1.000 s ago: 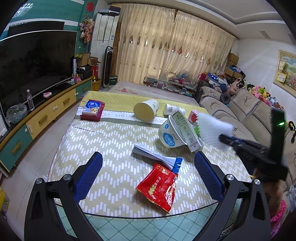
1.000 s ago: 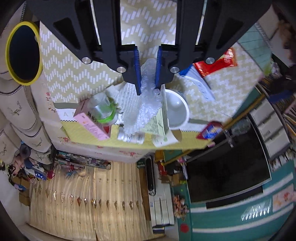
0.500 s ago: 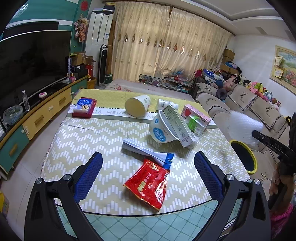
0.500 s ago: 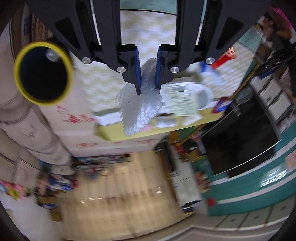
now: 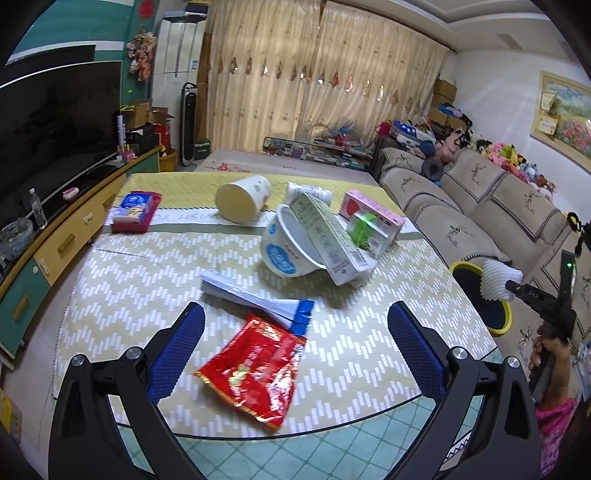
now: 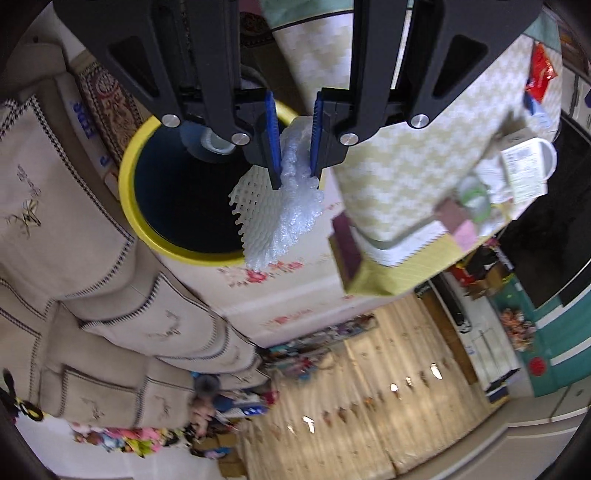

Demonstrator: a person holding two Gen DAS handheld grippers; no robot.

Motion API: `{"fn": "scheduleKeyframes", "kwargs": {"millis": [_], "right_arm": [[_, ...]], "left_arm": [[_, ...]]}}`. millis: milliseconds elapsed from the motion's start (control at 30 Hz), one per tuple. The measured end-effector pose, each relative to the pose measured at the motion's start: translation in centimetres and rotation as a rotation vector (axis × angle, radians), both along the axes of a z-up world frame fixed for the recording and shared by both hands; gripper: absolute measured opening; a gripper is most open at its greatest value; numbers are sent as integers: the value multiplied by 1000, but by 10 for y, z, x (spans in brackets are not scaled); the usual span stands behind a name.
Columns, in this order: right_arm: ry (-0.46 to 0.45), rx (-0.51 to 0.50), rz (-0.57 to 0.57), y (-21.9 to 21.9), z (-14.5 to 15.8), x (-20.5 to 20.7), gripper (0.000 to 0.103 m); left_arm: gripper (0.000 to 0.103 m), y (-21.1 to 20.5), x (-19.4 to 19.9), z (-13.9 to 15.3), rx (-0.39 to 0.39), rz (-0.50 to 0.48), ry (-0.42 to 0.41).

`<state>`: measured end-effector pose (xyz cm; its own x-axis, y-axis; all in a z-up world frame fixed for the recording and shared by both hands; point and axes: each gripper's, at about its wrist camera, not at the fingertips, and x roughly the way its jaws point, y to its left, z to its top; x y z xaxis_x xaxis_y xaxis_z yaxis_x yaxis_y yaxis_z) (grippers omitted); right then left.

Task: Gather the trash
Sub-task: 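Carry the foam net to the bin and release it with the right gripper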

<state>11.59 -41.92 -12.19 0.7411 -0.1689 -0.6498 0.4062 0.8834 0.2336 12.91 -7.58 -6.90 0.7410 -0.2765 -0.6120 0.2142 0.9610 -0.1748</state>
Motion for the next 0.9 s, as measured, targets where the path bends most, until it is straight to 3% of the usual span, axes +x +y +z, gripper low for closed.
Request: {"fn": "scheduleKeyframes", "kwargs": {"millis": [233,300,367,433,900], "right_arm": [[40,0,-49,-22,-19,4,18],[44,-2,-56,-25,-19,6,22],[45,-13,-65,-25,-19,7,38],[40,-22,-69,-24,-18,7,43],[34,-12,-50,-18,-16,6,47]], "left_arm": [[98,-17,12,-5,10,-26,18],[98,-20,13,-6,10,-31,21],[98,-23,14,-6,10,-36,23],[98,-26,16,-8,12,-42,25],[98,-47,28,-7,35,-83,26]]}}
